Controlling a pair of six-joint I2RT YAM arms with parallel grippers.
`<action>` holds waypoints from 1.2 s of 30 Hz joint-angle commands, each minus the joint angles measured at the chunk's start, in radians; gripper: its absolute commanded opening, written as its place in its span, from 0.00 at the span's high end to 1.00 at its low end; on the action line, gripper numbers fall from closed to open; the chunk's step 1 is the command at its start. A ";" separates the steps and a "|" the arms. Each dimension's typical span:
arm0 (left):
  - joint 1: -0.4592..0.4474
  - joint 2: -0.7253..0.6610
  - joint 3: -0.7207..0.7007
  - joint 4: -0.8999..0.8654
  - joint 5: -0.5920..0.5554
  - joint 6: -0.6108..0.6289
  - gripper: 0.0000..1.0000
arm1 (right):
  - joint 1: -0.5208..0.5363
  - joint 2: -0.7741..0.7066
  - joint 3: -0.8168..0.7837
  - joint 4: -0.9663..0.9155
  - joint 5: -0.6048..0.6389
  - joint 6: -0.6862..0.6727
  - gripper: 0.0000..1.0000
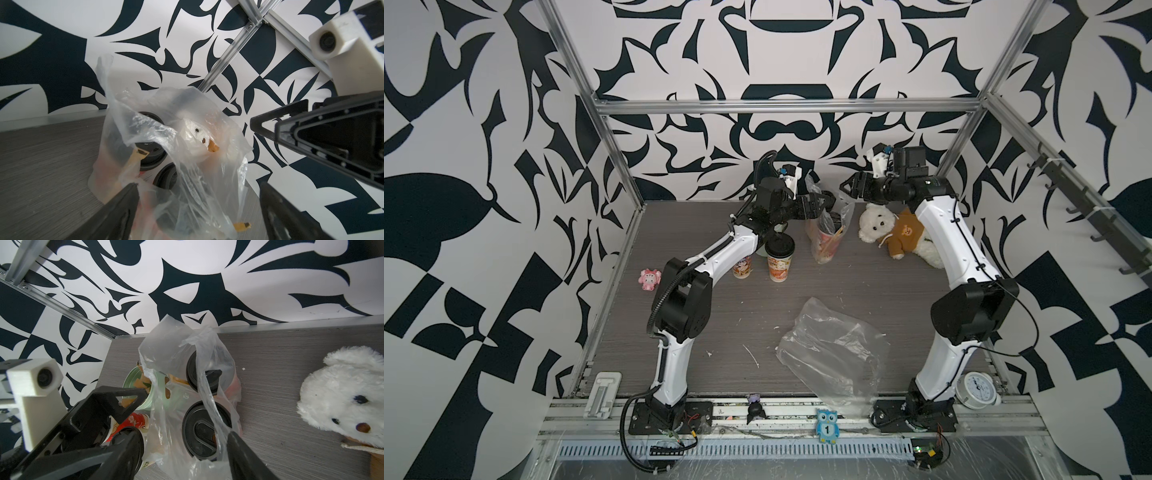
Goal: Pack milk tea into plastic carrier bags
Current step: Pick up the plastic carrier bag from the center of the board.
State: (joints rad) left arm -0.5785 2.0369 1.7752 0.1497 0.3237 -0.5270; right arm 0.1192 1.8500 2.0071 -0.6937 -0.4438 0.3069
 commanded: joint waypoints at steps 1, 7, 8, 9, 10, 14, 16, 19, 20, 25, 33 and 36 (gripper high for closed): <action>-0.008 -0.065 0.043 -0.098 0.022 0.062 0.06 | -0.003 -0.066 -0.025 0.033 0.018 -0.024 0.29; -0.029 -0.134 0.071 -0.251 0.027 0.154 0.06 | -0.003 -0.145 -0.091 0.011 0.055 -0.041 0.28; -0.032 -0.146 0.073 -0.277 0.028 0.167 0.06 | -0.003 -0.161 -0.106 0.010 0.062 -0.042 0.28; -0.035 -0.161 0.073 -0.308 0.027 0.184 0.06 | -0.003 -0.180 -0.123 0.008 0.074 -0.044 0.27; -0.037 -0.178 0.070 -0.337 0.027 0.201 0.06 | -0.003 -0.198 -0.140 0.005 0.084 -0.048 0.27; -0.042 -0.243 0.057 -0.449 0.017 0.258 0.06 | -0.004 -0.268 -0.211 0.000 0.121 -0.061 0.25; -0.050 -0.279 0.048 -0.509 0.008 0.297 0.07 | -0.005 -0.303 -0.248 -0.006 0.149 -0.063 0.24; -0.083 -0.331 0.046 -0.626 -0.028 0.387 0.11 | -0.011 -0.343 -0.297 -0.022 0.185 -0.074 0.24; -0.101 -0.340 0.056 -0.674 -0.040 0.419 0.13 | -0.015 -0.352 -0.311 -0.026 0.192 -0.075 0.24; -0.244 -0.351 0.096 -0.913 -0.074 0.515 0.22 | -0.062 -0.389 -0.366 -0.067 0.237 -0.065 0.26; -0.470 -0.298 0.015 -0.975 -0.005 0.453 0.30 | -0.143 -0.436 -0.426 -0.095 0.301 -0.044 0.27; -0.541 -0.252 0.014 -1.013 -0.005 0.435 0.30 | -0.164 -0.451 -0.455 -0.096 0.323 -0.040 0.27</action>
State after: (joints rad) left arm -1.0832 1.7401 1.8050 -0.7650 0.2947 -0.0746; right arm -0.0330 1.4418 1.5627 -0.7864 -0.1616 0.2607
